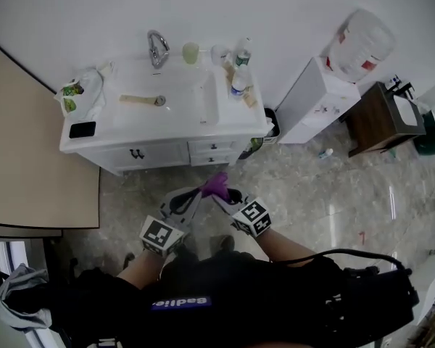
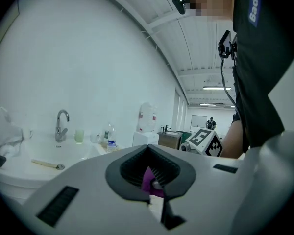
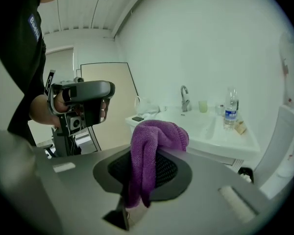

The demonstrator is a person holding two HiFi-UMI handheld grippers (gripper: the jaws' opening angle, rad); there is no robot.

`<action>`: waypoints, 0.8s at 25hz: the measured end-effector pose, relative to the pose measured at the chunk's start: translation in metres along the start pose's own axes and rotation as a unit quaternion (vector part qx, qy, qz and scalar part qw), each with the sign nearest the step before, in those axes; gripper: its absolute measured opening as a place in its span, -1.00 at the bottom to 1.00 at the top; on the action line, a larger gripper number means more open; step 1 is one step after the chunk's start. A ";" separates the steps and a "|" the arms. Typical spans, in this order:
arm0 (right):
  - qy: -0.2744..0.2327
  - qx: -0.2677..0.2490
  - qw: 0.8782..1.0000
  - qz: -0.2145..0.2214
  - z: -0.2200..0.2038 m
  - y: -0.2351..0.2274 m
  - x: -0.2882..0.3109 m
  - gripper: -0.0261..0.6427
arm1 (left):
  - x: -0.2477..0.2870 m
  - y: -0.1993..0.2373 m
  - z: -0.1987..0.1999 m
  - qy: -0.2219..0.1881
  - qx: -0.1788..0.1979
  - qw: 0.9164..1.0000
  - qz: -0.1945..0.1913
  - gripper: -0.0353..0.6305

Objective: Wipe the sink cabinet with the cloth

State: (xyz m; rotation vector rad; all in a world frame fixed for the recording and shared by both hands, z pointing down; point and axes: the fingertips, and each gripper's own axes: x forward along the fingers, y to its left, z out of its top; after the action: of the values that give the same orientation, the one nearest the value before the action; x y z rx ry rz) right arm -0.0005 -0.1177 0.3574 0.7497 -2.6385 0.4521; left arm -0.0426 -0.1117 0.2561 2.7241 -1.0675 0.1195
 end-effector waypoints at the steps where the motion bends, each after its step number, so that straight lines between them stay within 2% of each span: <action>1: -0.002 0.000 1.000 -0.001 0.008 0.006 -0.011 -0.74 | -0.004 -0.009 0.011 -0.001 0.000 1.000 -0.002 -0.88; 8: -0.016 -0.010 1.000 -0.010 0.031 0.042 -0.077 -0.74 | -0.023 -0.073 0.072 -0.028 0.012 0.999 -0.042 -0.88; 14: -0.038 0.000 0.999 -0.035 0.031 0.051 -0.103 -0.74 | -0.029 -0.098 0.062 -0.008 -0.008 0.997 -0.079 -0.88; 20: -0.061 -0.017 0.997 -0.042 0.045 0.069 -0.113 -0.74 | -0.028 -0.110 0.068 -0.014 0.001 0.994 -0.106 -0.88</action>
State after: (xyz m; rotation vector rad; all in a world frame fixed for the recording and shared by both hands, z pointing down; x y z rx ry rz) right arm 0.0405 -0.0301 0.2561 0.9012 -2.7061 0.3470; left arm 0.0111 -0.0297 0.1670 2.8280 -0.7794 0.0488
